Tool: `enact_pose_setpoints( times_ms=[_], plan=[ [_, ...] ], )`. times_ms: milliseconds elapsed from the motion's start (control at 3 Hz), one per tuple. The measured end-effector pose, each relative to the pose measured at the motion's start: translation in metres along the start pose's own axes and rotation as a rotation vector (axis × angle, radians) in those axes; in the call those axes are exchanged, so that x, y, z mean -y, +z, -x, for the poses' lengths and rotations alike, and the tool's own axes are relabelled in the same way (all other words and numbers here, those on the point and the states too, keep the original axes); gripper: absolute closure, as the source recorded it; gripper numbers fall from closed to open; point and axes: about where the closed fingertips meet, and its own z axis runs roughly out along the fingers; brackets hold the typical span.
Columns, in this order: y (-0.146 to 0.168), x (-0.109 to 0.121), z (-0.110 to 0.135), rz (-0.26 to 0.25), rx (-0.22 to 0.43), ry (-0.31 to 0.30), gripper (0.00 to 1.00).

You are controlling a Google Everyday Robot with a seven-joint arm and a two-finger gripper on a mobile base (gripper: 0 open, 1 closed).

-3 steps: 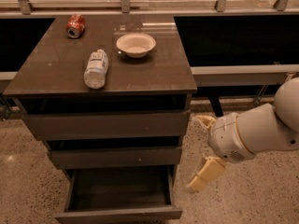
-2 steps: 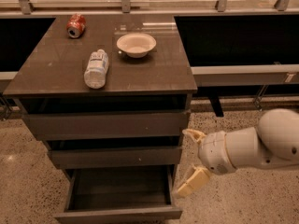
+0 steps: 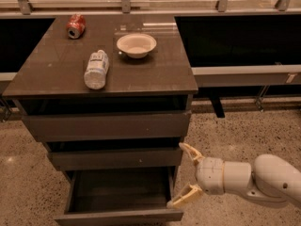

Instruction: Close bottom drawer

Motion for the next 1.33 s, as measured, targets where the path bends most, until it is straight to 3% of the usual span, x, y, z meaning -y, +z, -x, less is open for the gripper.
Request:
enact_pose_setpoints(
  times_ms=[333,667,1000,1333],
  plan=[
    [0.016,-0.007,-0.028,0.017,0.05,-0.006,0.0],
    [0.033,-0.009,-0.062,-0.006,0.023,-0.052,0.0],
    [0.055,-0.019,-0.134,-0.053,-0.046,-0.129,0.0],
    [0.071,-0.022,-0.181,-0.07,-0.072,-0.186,0.0]
  ],
)
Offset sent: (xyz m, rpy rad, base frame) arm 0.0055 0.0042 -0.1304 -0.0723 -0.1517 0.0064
